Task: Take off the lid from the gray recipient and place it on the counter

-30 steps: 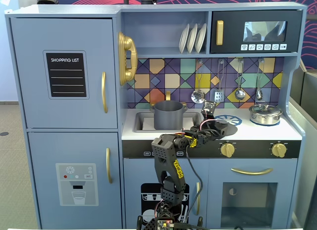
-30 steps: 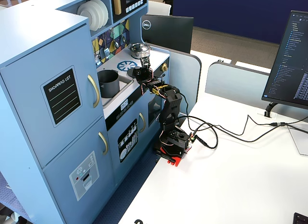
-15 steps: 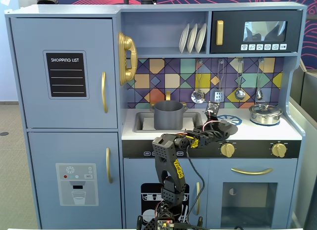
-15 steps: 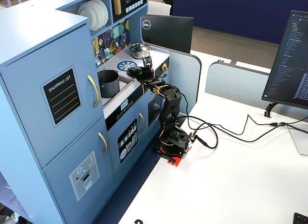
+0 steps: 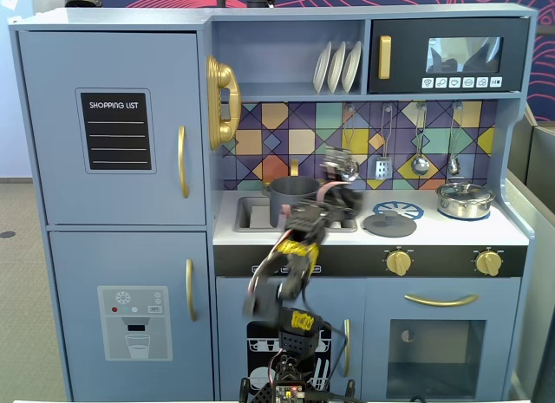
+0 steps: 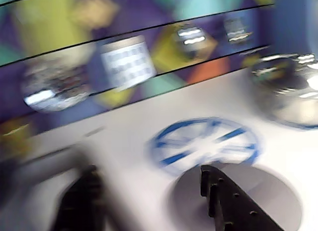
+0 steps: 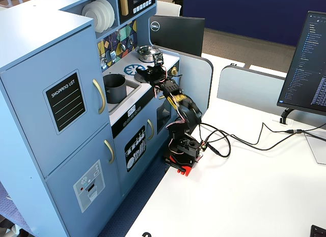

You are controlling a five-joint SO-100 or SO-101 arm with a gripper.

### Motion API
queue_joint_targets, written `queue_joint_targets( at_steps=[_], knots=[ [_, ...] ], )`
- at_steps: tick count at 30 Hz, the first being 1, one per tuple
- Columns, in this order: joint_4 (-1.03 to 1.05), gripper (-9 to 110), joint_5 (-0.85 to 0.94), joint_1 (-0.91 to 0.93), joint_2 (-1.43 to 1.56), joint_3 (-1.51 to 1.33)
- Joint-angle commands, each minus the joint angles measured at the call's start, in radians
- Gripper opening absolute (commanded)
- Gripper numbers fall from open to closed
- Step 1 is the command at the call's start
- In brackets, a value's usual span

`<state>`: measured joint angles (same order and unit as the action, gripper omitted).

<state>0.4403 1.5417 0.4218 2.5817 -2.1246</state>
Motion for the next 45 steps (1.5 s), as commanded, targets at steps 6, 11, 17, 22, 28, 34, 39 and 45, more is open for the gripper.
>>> queue_joint_targets(
  at_steps=[6,11,17,22,28,34,39,45],
  knots=[
    [0.87,0,0.026,-0.31,0.419,-0.107],
    [0.811,0,-0.006,-0.377,0.434,-0.364],
    [0.588,0,-0.094,-0.468,0.494,-0.699],
    [0.531,0,-0.106,-0.488,0.574,-0.876],
    [0.827,0,-0.092,-0.5,0.595,-0.876],
    [1.086,2,-0.044,-0.512,0.595,-0.877],
    [1.089,3,-0.009,-0.474,0.595,-0.877],
    [1.089,4,-0.011,-0.472,0.595,-0.877]
  ],
)
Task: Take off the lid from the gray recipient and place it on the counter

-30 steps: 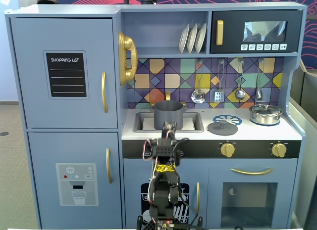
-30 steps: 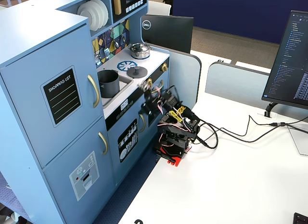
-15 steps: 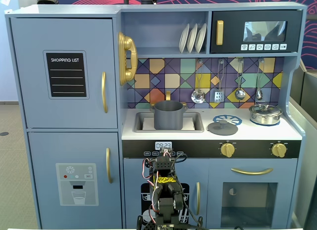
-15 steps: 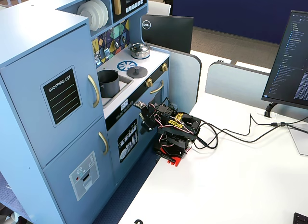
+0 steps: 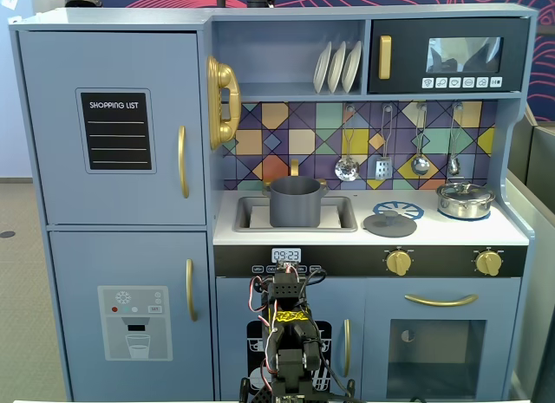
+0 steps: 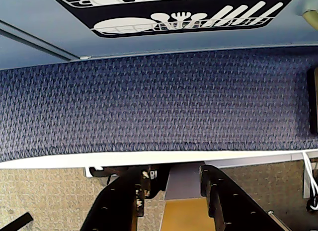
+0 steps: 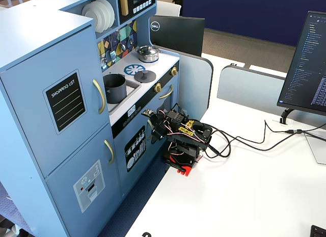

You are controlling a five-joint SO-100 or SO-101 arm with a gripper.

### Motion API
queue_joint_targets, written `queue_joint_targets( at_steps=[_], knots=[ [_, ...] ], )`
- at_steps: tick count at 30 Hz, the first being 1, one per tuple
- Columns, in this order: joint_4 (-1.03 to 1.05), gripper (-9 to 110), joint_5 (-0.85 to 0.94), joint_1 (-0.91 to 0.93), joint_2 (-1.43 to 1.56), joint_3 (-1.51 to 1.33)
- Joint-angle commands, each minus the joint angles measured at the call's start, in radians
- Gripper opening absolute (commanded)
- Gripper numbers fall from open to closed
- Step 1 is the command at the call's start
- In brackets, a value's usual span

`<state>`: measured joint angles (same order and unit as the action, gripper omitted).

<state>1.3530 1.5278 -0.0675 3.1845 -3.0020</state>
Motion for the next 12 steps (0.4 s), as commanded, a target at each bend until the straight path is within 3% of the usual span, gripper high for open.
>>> queue_joint_targets(
  at_steps=[1,12],
  knots=[
    [0.176,4,0.003,0.017,-0.008,0.0],
    [0.176,7,0.002,0.017,-0.006,0.0]
  ],
)
